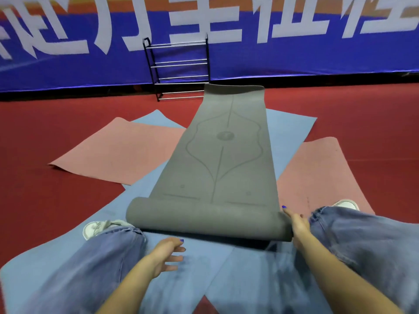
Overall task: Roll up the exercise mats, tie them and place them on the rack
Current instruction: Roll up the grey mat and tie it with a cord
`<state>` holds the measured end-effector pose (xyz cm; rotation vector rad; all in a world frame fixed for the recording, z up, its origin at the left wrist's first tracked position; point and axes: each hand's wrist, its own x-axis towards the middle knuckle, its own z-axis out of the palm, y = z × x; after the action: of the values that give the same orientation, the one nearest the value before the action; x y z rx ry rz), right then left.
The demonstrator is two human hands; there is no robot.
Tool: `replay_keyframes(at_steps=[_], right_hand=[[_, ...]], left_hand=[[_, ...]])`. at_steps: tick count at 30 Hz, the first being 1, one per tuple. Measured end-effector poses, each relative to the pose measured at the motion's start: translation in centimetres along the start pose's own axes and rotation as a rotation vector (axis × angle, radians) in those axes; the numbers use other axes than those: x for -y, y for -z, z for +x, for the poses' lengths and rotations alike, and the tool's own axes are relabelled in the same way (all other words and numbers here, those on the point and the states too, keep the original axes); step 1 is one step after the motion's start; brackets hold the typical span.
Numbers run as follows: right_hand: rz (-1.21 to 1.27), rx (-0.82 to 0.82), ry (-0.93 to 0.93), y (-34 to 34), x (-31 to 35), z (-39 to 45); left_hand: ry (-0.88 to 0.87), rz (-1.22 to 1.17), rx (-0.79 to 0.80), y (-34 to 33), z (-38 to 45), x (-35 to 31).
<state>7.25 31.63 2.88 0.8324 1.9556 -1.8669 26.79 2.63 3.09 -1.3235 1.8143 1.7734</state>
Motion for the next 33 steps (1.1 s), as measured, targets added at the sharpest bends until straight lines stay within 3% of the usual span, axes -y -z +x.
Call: replay_keyframes(at_steps=[6, 9, 15, 18, 20, 22, 25, 28, 33], right_hand=[[-0.099, 0.381, -0.171, 4.8, -4.4, 0.6], [-0.281, 0.446, -0.151, 7.4, -7.2, 0.8], [-0.906, 0.479, 0.014, 9.3, -9.1, -0.9], [-1.281, 0.569, 0.186, 7.2, -7.6, -3.3], [-1.581, 0.626, 0.287, 5.8, -6.5, -5.3], [-1.767, 0.638, 0.368, 4.5, -6.3, -6.4], [-1.785, 0.609, 0.49, 3.4, -7.5, -6.9], [-1.651, 0.64, 0.449, 2.5, -9.4, -6.2], [-1.879, 0.617, 0.593, 0.4, -12.5, -5.9]], left_hand=[[-0.005, -0.085, -0.136, -0.7, 1.9, 6.1], [-0.062, -0.067, -0.283, -1.4, 2.6, 8.9], [-0.39, 0.396, -0.427, -2.4, 1.1, 9.3], [-0.48, 0.869, -0.314, -2.6, -1.2, 7.9], [-0.35, 1.162, -0.119, -2.9, -1.8, 5.6], [-0.259, 1.256, -0.037, -3.7, -1.6, 2.5], [-0.482, 1.265, -0.06, -5.1, -0.7, -1.1], [-0.693, 1.373, 0.004, -6.3, 0.4, -2.1], [-0.48, 1.709, 0.071, -4.9, 3.5, 0.6]])
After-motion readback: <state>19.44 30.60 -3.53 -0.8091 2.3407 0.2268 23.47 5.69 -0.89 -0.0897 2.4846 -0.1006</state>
